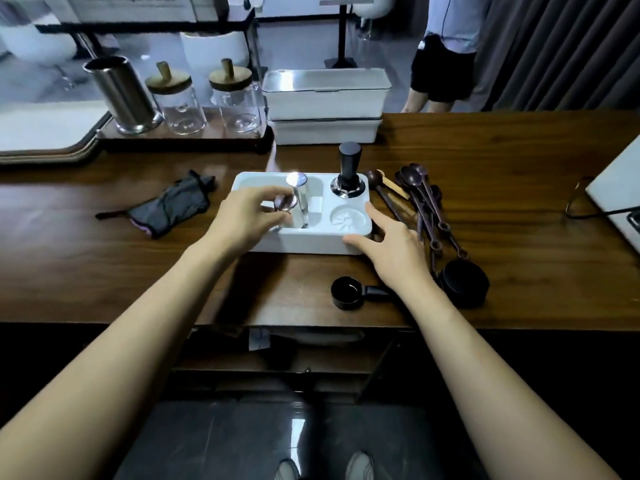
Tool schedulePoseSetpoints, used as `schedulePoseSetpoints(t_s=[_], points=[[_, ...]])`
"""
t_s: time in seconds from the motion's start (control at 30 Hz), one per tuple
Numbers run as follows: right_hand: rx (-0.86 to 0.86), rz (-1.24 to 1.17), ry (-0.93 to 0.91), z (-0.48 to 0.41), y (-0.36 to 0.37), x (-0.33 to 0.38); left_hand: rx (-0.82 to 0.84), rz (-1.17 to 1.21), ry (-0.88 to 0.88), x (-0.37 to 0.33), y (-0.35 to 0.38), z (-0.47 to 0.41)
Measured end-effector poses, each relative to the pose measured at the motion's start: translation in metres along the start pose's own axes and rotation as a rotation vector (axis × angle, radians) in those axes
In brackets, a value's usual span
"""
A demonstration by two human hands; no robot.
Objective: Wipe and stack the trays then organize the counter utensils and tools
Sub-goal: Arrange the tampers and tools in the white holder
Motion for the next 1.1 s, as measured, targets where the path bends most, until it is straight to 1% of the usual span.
schedulePoseSetpoints(t_s=[0.1, 0.2, 0.33, 0.53, 0.6, 0.67, 0.73, 0.77, 0.83, 0.93, 1.03, 1.1], points=[[-0.005, -0.011, 0.008, -0.001, 0.002, -0.002, 0.025, 0.055, 0.006, -0.001, 0.005, -0.004], [-0.014, 0.005, 0.010, -0.001, 0.003, -0.002, 0.085, 0.089, 0.026, 0.001, 0.007, -0.008], [-0.010, 0.018, 0.032, -0.001, 0.004, -0.001, 0.138, 0.049, 0.038, 0.006, 0.010, -0.009], [0.037, 0.020, 0.018, 0.004, 0.002, 0.001, 0.151, 0.122, 0.078, 0.006, 0.010, -0.001], [0.029, 0.014, 0.005, 0.008, -0.004, 0.001, 0.108, 0.118, 0.097, 0.005, 0.009, 0.002], [-0.041, 0.020, 0.025, 0.014, -0.016, -0.005, -0.026, 0.110, 0.131, -0.001, 0.002, 0.008], [-0.118, 0.032, 0.025, 0.027, -0.032, -0.011, -0.146, 0.150, 0.218, -0.015, 0.001, 0.019], [-0.160, 0.036, 0.013, 0.033, -0.040, -0.014, -0.164, 0.166, 0.277, -0.026, 0.006, 0.025], [-0.225, 0.051, -0.016, 0.047, -0.057, -0.018, -0.139, 0.194, 0.369, -0.047, 0.024, 0.034], [-0.216, 0.075, -0.010, 0.054, -0.072, -0.030, -0.046, 0.265, 0.442, -0.074, 0.055, 0.038], [-0.211, 0.094, 0.051, 0.060, -0.085, -0.056, 0.041, 0.272, 0.482, -0.097, 0.081, 0.042], [-0.193, 0.075, 0.103, 0.067, -0.091, -0.075, 0.063, 0.281, 0.481, -0.105, 0.092, 0.043]])
Point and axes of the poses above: each hand's wrist, its own z-axis away from the middle knuckle, its own y-axis out of the palm, x = y × z, the point moved 6 cm from there along -z, towards the middle knuckle, and after that the axes turned 5 degrees about y, right-handed, at the moved point
